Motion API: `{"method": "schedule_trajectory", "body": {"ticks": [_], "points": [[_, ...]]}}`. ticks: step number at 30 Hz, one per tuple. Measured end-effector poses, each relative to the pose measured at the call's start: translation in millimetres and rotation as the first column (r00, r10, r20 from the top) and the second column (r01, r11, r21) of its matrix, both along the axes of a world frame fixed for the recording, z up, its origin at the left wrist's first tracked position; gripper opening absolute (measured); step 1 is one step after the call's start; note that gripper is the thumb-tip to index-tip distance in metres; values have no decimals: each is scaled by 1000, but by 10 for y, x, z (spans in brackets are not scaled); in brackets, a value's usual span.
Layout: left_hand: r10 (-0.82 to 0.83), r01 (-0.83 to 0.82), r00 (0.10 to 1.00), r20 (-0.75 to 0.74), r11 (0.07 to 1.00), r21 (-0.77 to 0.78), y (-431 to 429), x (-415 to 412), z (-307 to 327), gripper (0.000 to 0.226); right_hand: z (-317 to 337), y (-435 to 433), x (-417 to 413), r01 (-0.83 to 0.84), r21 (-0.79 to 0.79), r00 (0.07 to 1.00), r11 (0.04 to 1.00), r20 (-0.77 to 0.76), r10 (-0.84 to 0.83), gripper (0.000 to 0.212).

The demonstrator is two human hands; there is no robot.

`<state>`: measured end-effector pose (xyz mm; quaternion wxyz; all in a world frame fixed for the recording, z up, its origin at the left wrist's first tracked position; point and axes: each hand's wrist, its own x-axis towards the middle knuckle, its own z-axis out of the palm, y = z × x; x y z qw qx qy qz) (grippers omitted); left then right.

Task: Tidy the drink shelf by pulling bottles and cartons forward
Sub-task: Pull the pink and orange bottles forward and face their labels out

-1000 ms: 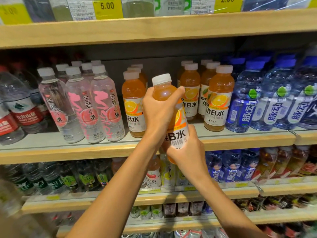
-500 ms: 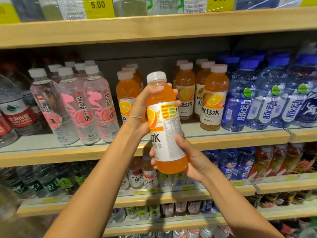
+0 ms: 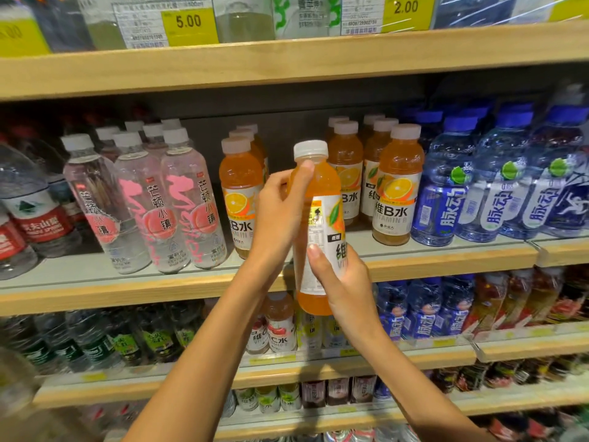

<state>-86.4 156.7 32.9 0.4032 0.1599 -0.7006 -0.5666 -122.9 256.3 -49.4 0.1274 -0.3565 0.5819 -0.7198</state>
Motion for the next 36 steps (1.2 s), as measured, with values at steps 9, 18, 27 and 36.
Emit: {"method": "schedule_trajectory", "body": {"ticks": [9,18,27,36], "points": [[75,-67,993,-95,994,87,183,-138,-21,26,-105,7,73,178,14,973,984,-152,-174,41],[-286,349,936,-207,843,410,-10,-69,38,49,27,123,-184,-395,-129,837,909,357,414,64],[-612,641,760,-219,648,412,-174,-163,-137,56,-34,93,-210,-495,-65,815,866,309,490,86],[-66,49,997,-45,950,-310,-289,-22,-517,28,31,29,-456,-188,72,982,979,6,188,65]]}}
